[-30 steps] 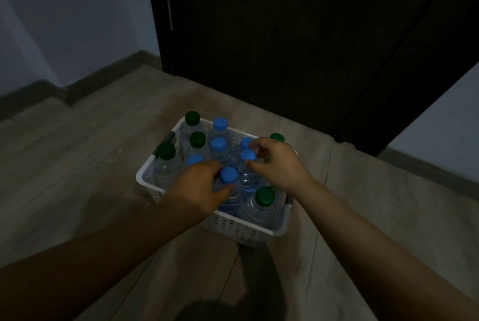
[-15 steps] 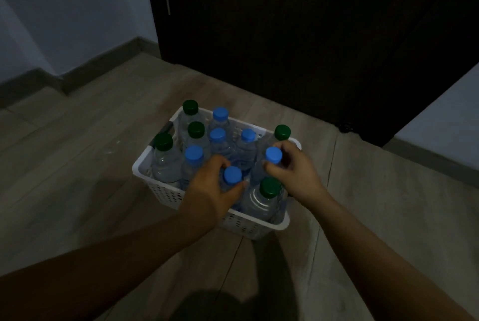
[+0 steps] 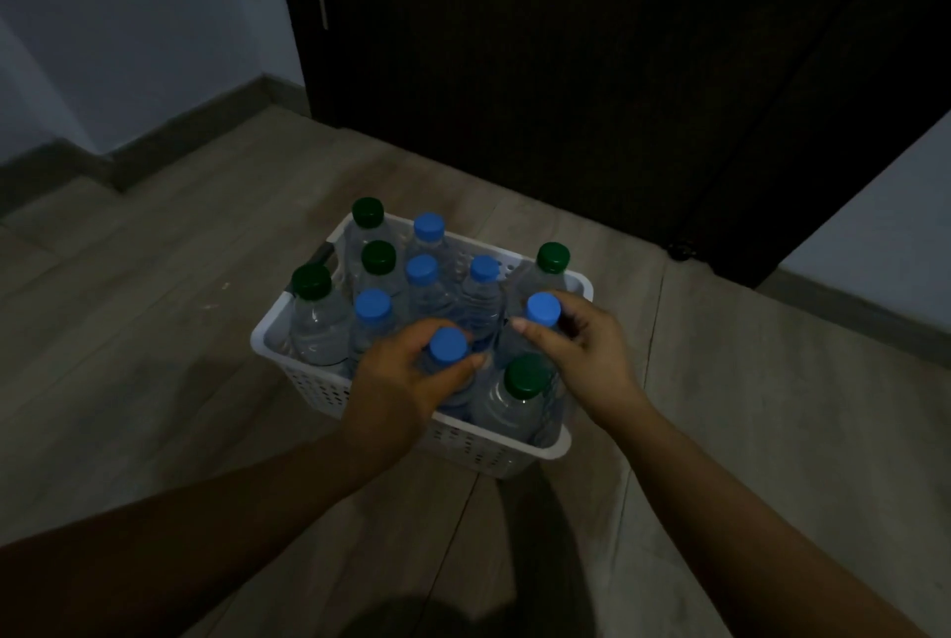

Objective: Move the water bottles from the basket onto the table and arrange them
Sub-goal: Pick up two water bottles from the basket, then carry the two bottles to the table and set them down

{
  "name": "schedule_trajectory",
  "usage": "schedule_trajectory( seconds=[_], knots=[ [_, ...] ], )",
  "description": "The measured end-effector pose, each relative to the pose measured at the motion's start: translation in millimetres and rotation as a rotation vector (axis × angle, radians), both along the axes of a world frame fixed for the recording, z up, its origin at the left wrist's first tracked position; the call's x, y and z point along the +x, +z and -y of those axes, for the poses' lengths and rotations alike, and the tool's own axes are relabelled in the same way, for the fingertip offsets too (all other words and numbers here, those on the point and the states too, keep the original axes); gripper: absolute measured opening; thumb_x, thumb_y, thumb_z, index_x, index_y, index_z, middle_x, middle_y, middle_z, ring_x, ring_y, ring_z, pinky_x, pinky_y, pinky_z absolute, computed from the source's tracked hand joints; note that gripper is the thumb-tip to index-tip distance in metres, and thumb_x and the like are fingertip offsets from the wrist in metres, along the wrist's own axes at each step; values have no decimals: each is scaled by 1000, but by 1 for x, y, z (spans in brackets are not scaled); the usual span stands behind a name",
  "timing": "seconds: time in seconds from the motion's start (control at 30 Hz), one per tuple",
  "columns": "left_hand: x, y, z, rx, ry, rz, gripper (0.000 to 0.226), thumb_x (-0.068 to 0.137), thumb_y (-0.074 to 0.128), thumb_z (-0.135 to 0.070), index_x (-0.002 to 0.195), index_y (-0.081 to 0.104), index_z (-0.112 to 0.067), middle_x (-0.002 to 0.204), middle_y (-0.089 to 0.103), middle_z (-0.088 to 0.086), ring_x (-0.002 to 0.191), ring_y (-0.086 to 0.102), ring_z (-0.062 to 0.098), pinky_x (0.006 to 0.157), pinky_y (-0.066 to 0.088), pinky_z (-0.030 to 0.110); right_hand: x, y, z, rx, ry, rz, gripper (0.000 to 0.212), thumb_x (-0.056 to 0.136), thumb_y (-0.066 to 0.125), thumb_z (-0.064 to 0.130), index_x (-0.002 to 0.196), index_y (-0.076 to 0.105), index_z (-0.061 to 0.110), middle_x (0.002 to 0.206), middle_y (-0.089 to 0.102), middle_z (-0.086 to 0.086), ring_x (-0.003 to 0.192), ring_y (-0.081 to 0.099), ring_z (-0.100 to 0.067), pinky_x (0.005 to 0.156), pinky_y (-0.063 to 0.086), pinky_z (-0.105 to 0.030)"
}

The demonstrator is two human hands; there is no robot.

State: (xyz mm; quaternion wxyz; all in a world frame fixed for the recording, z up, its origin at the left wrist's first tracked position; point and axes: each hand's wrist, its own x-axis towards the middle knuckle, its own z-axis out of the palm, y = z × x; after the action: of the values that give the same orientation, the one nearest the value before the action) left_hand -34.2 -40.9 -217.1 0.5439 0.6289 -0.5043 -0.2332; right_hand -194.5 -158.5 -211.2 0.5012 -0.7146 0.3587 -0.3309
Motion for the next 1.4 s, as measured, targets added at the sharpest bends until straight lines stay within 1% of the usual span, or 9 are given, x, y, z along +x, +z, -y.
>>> schedule_trajectory(
  seconds=[0.2, 0.37, 0.5, 0.57, 0.7, 0.83, 0.97, 1.13, 1.4],
  knots=[
    [4, 34, 11, -28, -14, -48, 14, 77, 73, -17, 89, 69, -22, 84, 71, -17, 84, 64, -6, 74, 50, 7, -10, 28, -4, -56, 11, 40, 23, 87, 64, 12, 110, 64, 5, 107, 68, -5, 101, 66, -16, 84, 56, -32],
    [1, 81, 14, -145, 11, -36, 10, 75, 69, -35, 82, 63, -36, 83, 67, -29, 80, 63, -9, 70, 49, 6, -4, 72, -9, -147, -61, 123, 23, 88, 64, 17, 107, 64, 5, 101, 68, -4, 95, 66, -13, 80, 56, -26],
    [1, 114, 19, -203, 25, -25, 11, 83, 68, -28, 78, 60, -33, 75, 64, -22, 69, 59, -8, 61, 45, 5, 7, 108, -17, -212, -109, 229, 18, 90, 62, 14, 105, 64, 4, 92, 65, 1, 87, 63, -6, 74, 50, -16],
    [2, 132, 21, -231, 45, -53, 10, 86, 64, -33, 79, 59, -29, 72, 63, -17, 65, 58, -6, 58, 44, 5, 12, 130, -17, -277, -152, 256, 16, 91, 60, 16, 103, 63, 5, 93, 64, -2, 88, 62, -10, 75, 50, -18],
    [7, 173, 30, -283, 74, -136, 37, 84, 55, -44, 83, 59, -8, 72, 59, 8, 61, 56, -1, 56, 45, 8, 24, 179, -13, -387, -225, 278, 19, 93, 57, 21, 101, 61, 4, 91, 63, -7, 86, 61, -13, 75, 49, -18],
    [17, 233, 39, -259, 69, -188, 35, 86, 55, -40, 82, 59, -5, 75, 61, 9, 59, 55, 0, 55, 46, 8, 39, 242, -5, -413, -239, 268, 20, 96, 54, 21, 99, 59, 2, 87, 61, -12, 81, 60, -20, 72, 49, -24],
    [36, 319, 48, -186, 97, -202, 24, 90, 58, -36, 77, 59, -15, 72, 62, 6, 55, 56, -3, 52, 45, 7, 54, 330, -1, -362, -236, 246, 27, 95, 53, 28, 96, 58, 1, 83, 60, -14, 76, 60, -24, 68, 50, -27],
    [58, 465, 43, -138, 104, -99, 26, 84, 55, -55, 75, 60, -32, 72, 66, -8, 61, 61, 0, 52, 45, 6, 68, 477, -2, -339, -208, 229, 29, 93, 54, 33, 96, 59, 4, 84, 61, -12, 77, 61, -25, 70, 53, -38],
    [75, 745, 16, -244, 154, -49, 29, 87, 57, -41, 77, 62, -14, 72, 65, -6, 61, 61, 1, 52, 44, 5, 82, 758, -22, -430, -151, 306, 26, 92, 52, 31, 94, 59, 6, 81, 63, -7, 73, 64, -17, 67, 54, -24]
  ],
)
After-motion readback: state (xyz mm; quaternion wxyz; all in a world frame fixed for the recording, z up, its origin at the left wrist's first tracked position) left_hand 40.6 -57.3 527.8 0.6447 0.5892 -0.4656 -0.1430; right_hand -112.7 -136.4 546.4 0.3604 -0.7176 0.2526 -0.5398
